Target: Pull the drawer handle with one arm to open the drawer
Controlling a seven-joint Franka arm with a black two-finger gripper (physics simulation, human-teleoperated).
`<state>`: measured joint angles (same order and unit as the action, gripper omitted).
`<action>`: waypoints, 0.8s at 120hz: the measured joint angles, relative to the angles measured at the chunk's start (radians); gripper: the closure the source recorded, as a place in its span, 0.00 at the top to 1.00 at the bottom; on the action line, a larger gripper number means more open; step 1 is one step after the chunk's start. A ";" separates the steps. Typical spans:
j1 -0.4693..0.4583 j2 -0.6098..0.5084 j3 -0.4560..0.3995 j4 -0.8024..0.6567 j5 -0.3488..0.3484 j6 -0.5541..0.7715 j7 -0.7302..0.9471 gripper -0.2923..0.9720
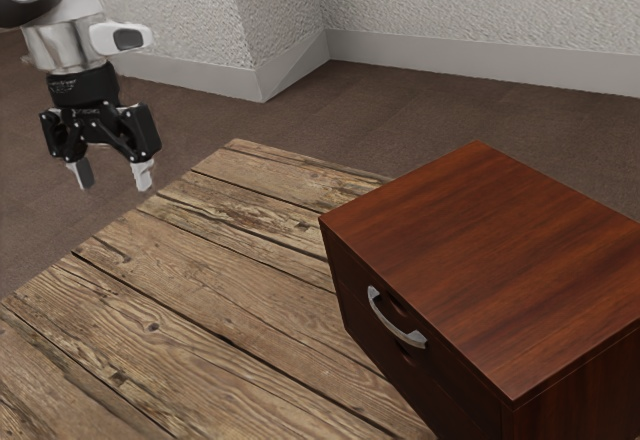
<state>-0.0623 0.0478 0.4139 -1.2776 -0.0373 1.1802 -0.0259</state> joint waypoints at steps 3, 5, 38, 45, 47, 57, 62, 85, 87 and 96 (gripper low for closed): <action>0.017 0.000 0.000 -0.001 0.000 0.031 -0.001 0.75; 0.024 0.000 0.000 -0.001 -0.001 0.050 -0.002 0.75; -0.100 -0.048 -0.007 0.051 0.008 0.204 -0.019 0.75; -0.127 -0.093 -0.035 0.070 0.001 0.208 -0.047 0.75; -0.127 -0.101 -0.047 0.073 -0.002 0.208 -0.060 0.75; -0.073 -0.116 -0.138 0.078 -0.010 0.204 -0.167 0.75; -0.053 -0.116 -0.191 0.078 -0.012 0.202 -0.242 0.75; -0.084 -0.110 -0.364 0.060 -0.024 0.206 -0.536 0.75; -0.092 -0.114 -0.374 0.047 -0.027 0.209 -0.558 0.75; -0.132 -0.194 -0.396 -0.124 -0.038 0.259 -0.647 0.75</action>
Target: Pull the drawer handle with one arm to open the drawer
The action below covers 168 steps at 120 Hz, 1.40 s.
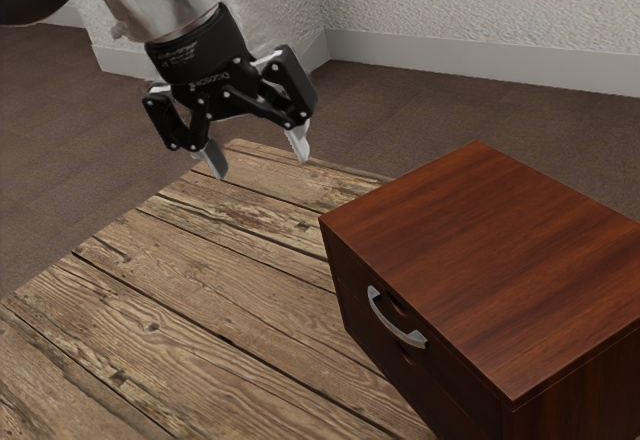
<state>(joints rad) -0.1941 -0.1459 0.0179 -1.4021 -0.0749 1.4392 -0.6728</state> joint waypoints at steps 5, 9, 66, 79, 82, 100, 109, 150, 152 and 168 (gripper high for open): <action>-0.003 -0.067 -0.024 -0.139 -0.005 0.051 -0.045 0.75; -0.006 -0.117 -0.042 -0.240 -0.010 0.096 -0.079 0.75; -0.010 -0.311 -0.097 -0.719 -0.096 0.548 -0.405 0.75; -0.012 -0.307 -0.098 -0.743 -0.104 0.615 -0.451 0.75; -0.013 -0.304 -0.100 -0.748 -0.105 0.628 -0.460 0.75; -0.011 -0.290 -0.100 -0.787 -0.116 0.694 -0.510 0.75; -0.010 -0.291 -0.097 -0.799 -0.118 0.716 -0.530 0.75; -0.009 -0.266 -0.094 -0.833 -0.122 0.795 -0.597 0.75; -0.009 -0.266 -0.094 -0.835 -0.122 0.800 -0.599 0.75; -0.009 -0.270 -0.077 -0.865 -0.123 0.843 -0.615 0.75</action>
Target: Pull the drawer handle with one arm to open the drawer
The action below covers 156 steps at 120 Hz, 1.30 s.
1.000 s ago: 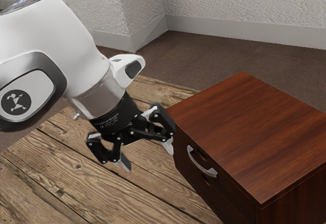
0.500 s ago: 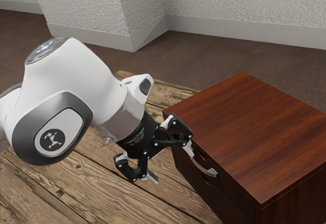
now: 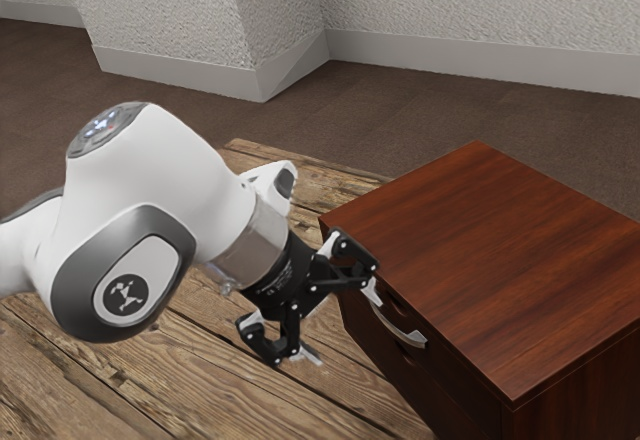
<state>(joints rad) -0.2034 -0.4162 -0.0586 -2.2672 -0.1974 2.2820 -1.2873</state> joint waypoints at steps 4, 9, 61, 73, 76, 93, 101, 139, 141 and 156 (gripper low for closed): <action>0.000 0.000 0.002 -0.006 0.000 0.013 -0.003 0.75; 0.000 -0.002 0.004 -0.015 0.000 0.030 -0.007 0.75; -0.030 0.004 0.005 -0.049 0.000 0.103 -0.038 0.75; -0.030 0.006 0.005 -0.050 0.000 0.108 -0.043 0.74; -0.030 0.007 0.005 -0.051 0.000 0.109 -0.044 0.74; -0.030 0.023 0.005 -0.051 0.000 0.120 -0.049 0.74; -0.030 0.032 0.005 -0.051 0.000 0.126 -0.051 0.74; -0.028 0.033 0.006 -0.053 0.001 0.137 -0.058 0.72; -0.028 0.032 0.006 -0.053 0.000 0.137 -0.058 0.72; -0.030 0.031 0.006 -0.054 0.000 0.138 -0.060 0.69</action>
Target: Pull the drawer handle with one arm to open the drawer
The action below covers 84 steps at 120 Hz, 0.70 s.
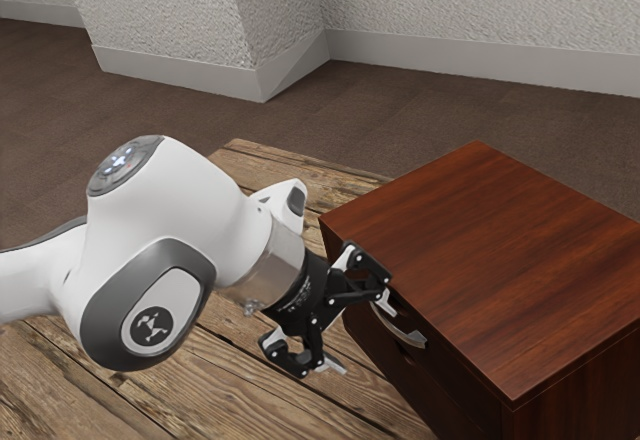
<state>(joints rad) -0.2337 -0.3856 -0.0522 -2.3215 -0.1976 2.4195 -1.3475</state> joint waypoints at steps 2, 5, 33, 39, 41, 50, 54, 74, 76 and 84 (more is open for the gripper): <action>0.000 0.000 0.000 -0.001 0.000 0.000 0.000 0.68; 0.000 0.000 0.000 -0.001 0.000 0.000 -0.001 0.67; 0.001 -0.006 0.000 -0.006 -0.001 -0.004 -0.004 0.56; 0.001 -0.009 0.002 -0.006 -0.001 -0.005 -0.004 0.53; 0.001 -0.010 0.002 -0.006 -0.001 -0.005 -0.005 0.52; 0.001 -0.017 0.005 -0.007 0.000 -0.007 -0.005 0.46; 0.001 -0.019 0.006 -0.007 0.000 -0.008 -0.005 0.43; 0.001 -0.025 0.006 -0.007 0.001 -0.012 -0.004 0.30; 0.001 -0.027 0.006 -0.007 0.000 -0.014 -0.004 0.29; 0.001 -0.035 0.006 -0.007 0.000 -0.020 -0.003 0.25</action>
<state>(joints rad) -0.2327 -0.4203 -0.0461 -2.3290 -0.1976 2.3997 -1.3507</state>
